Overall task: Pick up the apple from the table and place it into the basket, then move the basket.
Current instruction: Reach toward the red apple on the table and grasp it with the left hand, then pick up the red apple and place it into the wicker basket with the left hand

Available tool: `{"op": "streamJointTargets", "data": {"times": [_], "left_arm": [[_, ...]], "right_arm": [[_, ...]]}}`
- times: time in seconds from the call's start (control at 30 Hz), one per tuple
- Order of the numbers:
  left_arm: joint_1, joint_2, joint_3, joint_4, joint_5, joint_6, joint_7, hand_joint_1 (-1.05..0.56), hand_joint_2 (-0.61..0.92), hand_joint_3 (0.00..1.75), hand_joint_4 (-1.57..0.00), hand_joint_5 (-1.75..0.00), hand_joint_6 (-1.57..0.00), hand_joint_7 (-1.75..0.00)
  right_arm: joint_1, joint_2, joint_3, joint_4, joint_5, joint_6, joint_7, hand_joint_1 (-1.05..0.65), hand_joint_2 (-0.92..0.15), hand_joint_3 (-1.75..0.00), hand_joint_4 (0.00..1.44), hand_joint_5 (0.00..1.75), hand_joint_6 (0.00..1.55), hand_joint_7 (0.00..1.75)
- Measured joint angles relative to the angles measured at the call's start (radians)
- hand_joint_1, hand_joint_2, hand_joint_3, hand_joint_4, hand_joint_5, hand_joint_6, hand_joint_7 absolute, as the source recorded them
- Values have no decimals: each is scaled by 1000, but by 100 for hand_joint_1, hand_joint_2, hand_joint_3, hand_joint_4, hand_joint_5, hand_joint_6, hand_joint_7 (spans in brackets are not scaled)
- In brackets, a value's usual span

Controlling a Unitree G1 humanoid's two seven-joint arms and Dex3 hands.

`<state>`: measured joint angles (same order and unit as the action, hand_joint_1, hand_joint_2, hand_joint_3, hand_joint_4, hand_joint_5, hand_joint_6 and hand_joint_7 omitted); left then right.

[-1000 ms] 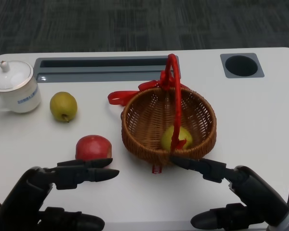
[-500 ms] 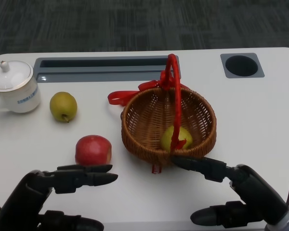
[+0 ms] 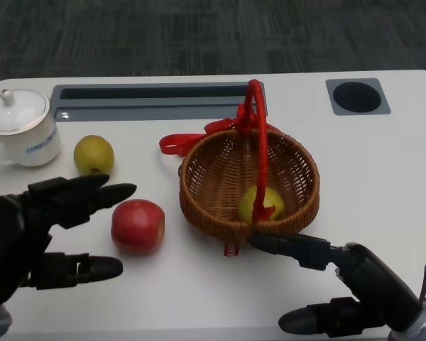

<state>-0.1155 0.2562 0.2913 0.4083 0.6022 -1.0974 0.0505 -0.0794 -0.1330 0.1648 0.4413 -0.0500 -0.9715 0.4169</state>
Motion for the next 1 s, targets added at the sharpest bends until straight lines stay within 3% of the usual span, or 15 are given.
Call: {"op": "streamJointTargets", "data": {"times": [0.13, 0.4, 0.7, 1.0], "left_arm": [[-79, 67, -69, 114, 157, 73, 187, -78, 70, 1, -63, 0, -58, 0], [-267, 135, -325, 418, 259, 203, 377, -78, 73, 1, -57, 0, -49, 0], [-425, 102, -546, 684, 260, 294, 465, -76, 70, 0, -55, -1, -45, -1], [-523, 26, -653, 820, 225, 414, 468, -69, 67, 0, -55, -1, -49, -1]], "right_arm": [[-1, 0, 2, 2, 3, 0, 0, -66, -88, 0, 47, 0, 56, 0], [1, 1, 7, -2, 7, 3, -4, -65, -88, 0, 48, 0, 56, 0], [9, 0, 7, -10, 8, 4, -14, -65, -88, 0, 49, 0, 57, 0], [18, 0, 12, -16, 17, 7, -14, -64, -88, 0, 49, 0, 58, 0]]}}
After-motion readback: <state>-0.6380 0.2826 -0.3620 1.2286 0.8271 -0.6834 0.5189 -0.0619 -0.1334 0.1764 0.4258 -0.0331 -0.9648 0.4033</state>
